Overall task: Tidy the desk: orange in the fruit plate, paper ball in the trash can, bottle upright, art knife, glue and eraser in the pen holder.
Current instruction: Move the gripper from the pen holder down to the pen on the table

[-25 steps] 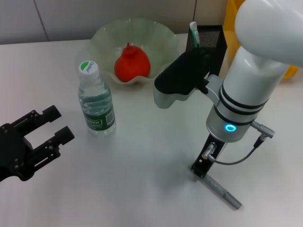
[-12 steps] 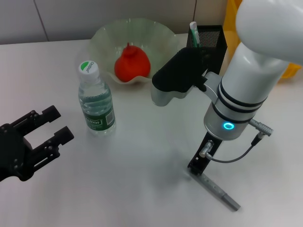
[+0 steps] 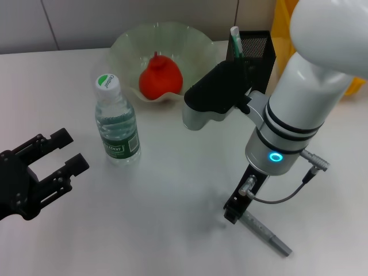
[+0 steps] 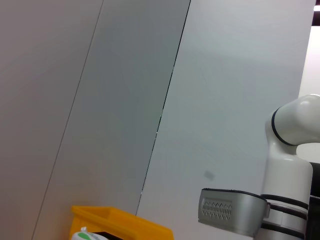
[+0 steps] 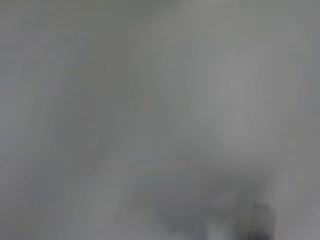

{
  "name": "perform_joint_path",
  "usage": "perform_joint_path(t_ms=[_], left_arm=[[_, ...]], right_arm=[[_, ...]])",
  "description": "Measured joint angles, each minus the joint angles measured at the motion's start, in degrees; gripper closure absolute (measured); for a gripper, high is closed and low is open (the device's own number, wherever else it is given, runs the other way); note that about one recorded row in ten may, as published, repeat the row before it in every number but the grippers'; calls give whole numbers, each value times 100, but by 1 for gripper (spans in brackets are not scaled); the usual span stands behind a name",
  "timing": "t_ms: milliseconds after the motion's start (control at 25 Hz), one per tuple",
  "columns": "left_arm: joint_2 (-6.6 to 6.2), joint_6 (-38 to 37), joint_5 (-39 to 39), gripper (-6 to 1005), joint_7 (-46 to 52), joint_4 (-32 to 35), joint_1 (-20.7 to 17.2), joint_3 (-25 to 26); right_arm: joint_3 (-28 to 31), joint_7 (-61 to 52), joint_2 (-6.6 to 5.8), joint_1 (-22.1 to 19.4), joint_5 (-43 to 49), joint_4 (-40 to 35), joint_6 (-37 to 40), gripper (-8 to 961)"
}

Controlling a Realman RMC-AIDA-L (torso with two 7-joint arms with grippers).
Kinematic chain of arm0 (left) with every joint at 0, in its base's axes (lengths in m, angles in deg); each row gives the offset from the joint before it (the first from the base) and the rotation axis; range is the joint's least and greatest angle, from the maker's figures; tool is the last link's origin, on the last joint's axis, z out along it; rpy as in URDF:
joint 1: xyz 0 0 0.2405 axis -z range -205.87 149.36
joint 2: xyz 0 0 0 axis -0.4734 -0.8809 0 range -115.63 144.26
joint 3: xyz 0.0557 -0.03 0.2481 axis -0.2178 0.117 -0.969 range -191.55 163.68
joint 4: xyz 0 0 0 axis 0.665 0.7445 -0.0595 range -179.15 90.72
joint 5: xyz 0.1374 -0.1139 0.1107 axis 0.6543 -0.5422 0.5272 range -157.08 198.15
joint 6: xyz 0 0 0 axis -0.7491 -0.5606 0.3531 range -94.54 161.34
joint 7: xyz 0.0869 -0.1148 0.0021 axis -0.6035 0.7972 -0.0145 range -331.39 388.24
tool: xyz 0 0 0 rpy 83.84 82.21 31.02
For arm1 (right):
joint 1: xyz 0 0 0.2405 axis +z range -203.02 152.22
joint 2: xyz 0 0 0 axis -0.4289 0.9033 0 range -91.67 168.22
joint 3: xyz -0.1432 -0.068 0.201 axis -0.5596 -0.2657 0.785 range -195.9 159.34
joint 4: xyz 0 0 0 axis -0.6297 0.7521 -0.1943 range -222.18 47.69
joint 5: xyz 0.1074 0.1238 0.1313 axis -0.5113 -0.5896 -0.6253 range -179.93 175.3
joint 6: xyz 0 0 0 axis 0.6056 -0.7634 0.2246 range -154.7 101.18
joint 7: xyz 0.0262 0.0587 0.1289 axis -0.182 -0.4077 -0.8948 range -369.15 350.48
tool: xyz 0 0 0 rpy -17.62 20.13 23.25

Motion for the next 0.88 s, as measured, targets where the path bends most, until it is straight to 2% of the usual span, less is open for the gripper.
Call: perform_joint_path(t_ms=[360, 880], left_arm=[[-4, -7, 4, 369, 0, 4, 14, 0], [-5, -7, 17, 369, 0, 9, 35, 0]], right_arm=[[21, -11, 10, -191, -31, -221, -11, 686], [62, -22, 9, -204, -2, -313, 87, 689]])
